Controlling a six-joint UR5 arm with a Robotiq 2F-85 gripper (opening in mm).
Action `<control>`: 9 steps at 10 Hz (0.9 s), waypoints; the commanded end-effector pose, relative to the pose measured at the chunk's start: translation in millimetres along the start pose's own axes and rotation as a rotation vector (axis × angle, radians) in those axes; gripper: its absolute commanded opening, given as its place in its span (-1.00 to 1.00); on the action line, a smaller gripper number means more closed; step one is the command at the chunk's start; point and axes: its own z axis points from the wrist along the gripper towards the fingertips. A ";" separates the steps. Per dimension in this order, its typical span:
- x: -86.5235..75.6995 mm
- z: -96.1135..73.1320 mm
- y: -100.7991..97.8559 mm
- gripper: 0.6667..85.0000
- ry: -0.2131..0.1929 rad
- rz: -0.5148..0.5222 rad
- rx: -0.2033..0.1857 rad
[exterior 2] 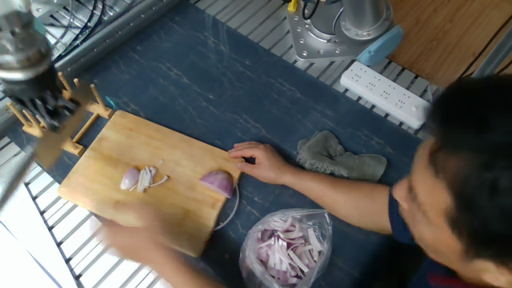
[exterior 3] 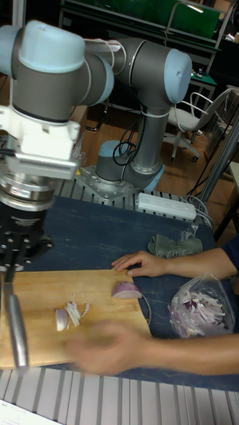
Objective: Chop the onions
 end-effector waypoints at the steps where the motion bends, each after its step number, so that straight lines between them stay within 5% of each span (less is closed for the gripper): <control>1: 21.0 4.7 -33.3 -0.99 -0.017 -0.023 0.045; 9: 27.0 0.3 -33.0 -0.99 0.025 0.002 0.065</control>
